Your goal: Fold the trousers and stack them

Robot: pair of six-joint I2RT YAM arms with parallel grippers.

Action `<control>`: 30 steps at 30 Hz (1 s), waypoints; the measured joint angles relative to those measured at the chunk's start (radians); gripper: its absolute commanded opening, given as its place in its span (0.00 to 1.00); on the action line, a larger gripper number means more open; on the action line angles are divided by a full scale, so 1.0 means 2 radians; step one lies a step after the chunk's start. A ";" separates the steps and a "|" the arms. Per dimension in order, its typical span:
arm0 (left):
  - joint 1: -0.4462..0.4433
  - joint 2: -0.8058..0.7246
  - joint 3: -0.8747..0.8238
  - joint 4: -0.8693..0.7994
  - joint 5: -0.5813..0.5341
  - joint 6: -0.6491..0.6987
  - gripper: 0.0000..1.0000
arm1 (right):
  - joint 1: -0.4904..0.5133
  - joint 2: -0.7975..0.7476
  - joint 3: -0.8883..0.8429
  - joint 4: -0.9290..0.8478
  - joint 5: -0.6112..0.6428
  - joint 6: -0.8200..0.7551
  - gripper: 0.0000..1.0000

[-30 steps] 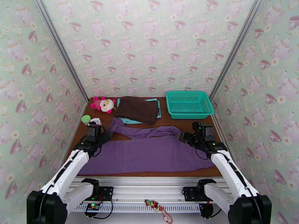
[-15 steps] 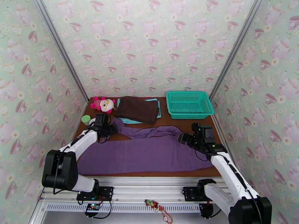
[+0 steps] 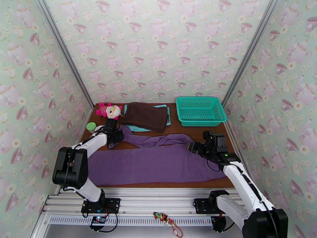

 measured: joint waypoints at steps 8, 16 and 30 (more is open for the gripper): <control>-0.008 -0.037 0.097 -0.032 -0.025 0.037 0.00 | 0.000 -0.006 0.000 -0.006 0.017 0.003 0.86; -0.162 -0.248 0.002 -0.037 -0.075 0.008 0.28 | 0.000 -0.082 0.001 -0.029 0.056 0.019 0.87; -0.359 -0.440 -0.203 -0.150 -0.164 -0.152 0.71 | 0.010 -0.025 0.027 -0.022 0.043 0.018 0.87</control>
